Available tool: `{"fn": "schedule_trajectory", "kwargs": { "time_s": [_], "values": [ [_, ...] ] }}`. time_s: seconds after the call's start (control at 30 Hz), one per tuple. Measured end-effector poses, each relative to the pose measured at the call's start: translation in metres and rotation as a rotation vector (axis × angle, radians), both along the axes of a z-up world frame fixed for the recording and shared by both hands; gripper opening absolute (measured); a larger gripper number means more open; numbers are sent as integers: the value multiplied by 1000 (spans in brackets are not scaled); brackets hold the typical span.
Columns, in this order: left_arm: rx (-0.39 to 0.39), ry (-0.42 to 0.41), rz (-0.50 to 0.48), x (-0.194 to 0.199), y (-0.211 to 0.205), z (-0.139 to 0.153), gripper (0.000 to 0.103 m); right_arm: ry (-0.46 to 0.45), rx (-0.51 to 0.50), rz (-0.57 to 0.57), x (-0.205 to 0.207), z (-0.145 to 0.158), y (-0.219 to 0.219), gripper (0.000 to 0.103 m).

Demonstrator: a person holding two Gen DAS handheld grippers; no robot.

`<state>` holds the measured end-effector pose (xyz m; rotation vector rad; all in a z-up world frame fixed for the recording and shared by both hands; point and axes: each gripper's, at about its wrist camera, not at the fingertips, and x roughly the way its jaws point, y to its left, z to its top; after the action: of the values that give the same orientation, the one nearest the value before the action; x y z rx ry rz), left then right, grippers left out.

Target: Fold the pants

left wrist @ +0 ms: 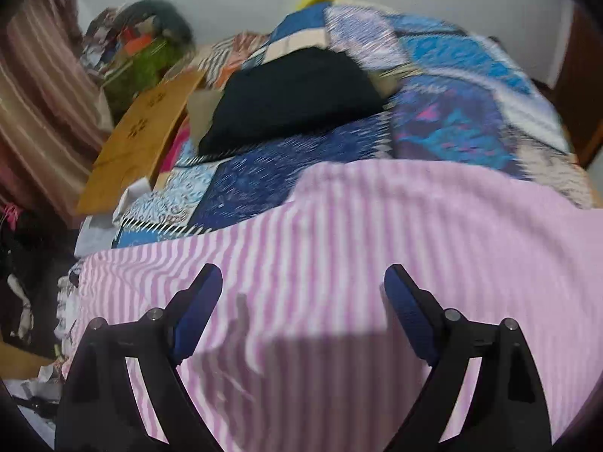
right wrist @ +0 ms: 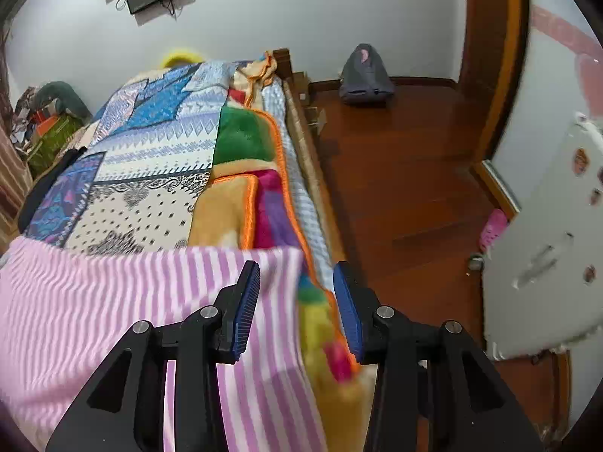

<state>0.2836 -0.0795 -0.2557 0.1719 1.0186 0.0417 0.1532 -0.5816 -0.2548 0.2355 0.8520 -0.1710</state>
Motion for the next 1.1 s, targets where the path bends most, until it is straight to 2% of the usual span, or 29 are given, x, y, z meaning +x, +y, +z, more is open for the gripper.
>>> {"fn": "schedule_trajectory", "kwargs": {
  "time_s": [0.13,0.23,0.4,0.53,0.6,0.63,0.73,0.77,0.97,1.1],
  "values": [
    [-35,-28,-88,-24,-28,17,89,8,48,-24,-46,2,4,42],
    [-42,-23,-148,-37,-51,20,89,64,48,-30,-73,-17,16,43],
    [-52,23,-198,-50,-78,8,89,96,169,-63,-91,-47,20,43],
    [-69,88,-196,-52,-87,-14,89,87,219,-73,-92,-62,21,43],
    [-87,83,-172,-54,-86,-21,91,87,249,-66,-88,-67,22,43],
    [-99,80,-162,-54,-85,-22,92,79,258,-63,-87,-68,21,39],
    [-156,107,-126,-49,-77,-27,95,51,238,-50,-89,-64,24,11],
    [-168,113,-119,-48,-74,-27,96,46,221,-51,-91,-63,24,8],
    [-123,100,-140,-49,-78,-26,97,3,94,-38,-104,-49,28,4],
    [-97,91,-143,-47,-77,-26,100,23,50,-46,-107,-44,19,4]
  ]
}}
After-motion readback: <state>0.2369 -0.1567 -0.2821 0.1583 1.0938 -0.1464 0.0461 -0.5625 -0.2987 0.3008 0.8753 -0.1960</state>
